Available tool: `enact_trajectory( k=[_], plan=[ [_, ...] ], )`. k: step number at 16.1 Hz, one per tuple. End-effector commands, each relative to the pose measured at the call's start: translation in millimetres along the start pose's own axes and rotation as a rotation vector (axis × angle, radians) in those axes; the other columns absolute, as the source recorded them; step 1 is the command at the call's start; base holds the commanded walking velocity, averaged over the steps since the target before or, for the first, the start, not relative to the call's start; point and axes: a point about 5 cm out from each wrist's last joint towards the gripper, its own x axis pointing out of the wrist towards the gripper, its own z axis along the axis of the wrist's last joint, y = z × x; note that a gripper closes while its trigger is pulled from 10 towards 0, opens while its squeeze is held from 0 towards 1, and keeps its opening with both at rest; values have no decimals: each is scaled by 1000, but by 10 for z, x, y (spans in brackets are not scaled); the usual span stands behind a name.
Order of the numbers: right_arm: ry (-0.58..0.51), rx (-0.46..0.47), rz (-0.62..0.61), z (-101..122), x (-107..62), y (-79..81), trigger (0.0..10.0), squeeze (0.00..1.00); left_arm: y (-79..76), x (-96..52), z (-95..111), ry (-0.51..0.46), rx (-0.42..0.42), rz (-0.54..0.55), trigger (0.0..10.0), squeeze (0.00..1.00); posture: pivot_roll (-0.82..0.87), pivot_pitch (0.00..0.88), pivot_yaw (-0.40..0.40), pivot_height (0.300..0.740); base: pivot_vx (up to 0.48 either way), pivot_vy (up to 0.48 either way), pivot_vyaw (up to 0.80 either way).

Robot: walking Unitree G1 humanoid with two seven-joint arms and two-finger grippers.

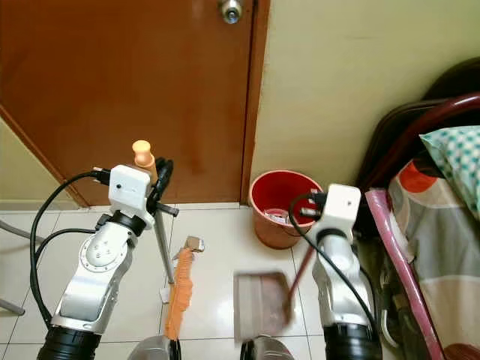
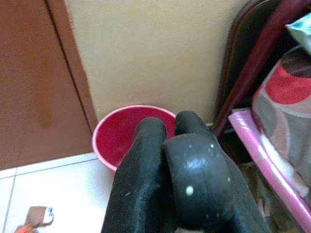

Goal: Sweep floor

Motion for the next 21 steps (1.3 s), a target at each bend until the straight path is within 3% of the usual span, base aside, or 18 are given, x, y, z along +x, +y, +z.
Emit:
enact_trajectory(
  k=[1, 7, 11, 13, 16, 18, 19, 21],
  plan=[
    [-90, -11, 4, 115, 11, 43, 10000, 0, -29, -7, 36, -14, 10, -18, 10000, 0, 3, 148, -12, 740, 0, 0, 0],
    [-161, 27, -4, 268, 215, 161, 10000, 0, -232, 153, 19, 6, -94, -53, 10000, 0, 17, 141, -9, 740, 0, 0, 0],
    [-157, -26, 23, 203, 294, 303, 10000, 0, -483, 300, 137, -18, -197, -85, 10000, 0, 30, 138, 0, 740, 0, 0, 0],
    [-145, -20, 13, 178, 314, 316, 10000, 0, -494, 315, 173, -27, -202, -95, 10000, 0, 41, 134, 9, 740, 0, 0, 0],
    [-142, -21, 6, 152, 348, 334, 10000, 0, -340, 358, 327, -75, -191, -66, 10000, 0, 49, 129, 13, 740, 0, 0, 0],
    [-139, -28, 0, 135, 350, 326, 10000, 0, -156, 351, 534, -148, -128, -31, 10000, 0, 50, 122, 10, 740, 0, 0, 0],
    [-136, -32, -1, 125, 356, 313, 10000, 0, -51, 338, 631, -189, -56, -16, 10000, 0, 55, 116, 2, 740, 0, 0, 0],
    [-134, -38, 0, 115, 363, 300, 10000, 0, 112, 292, 626, -194, 14, 27, 10000, 0, 55, 112, -9, 740, 0, 0, 0]
  ],
)
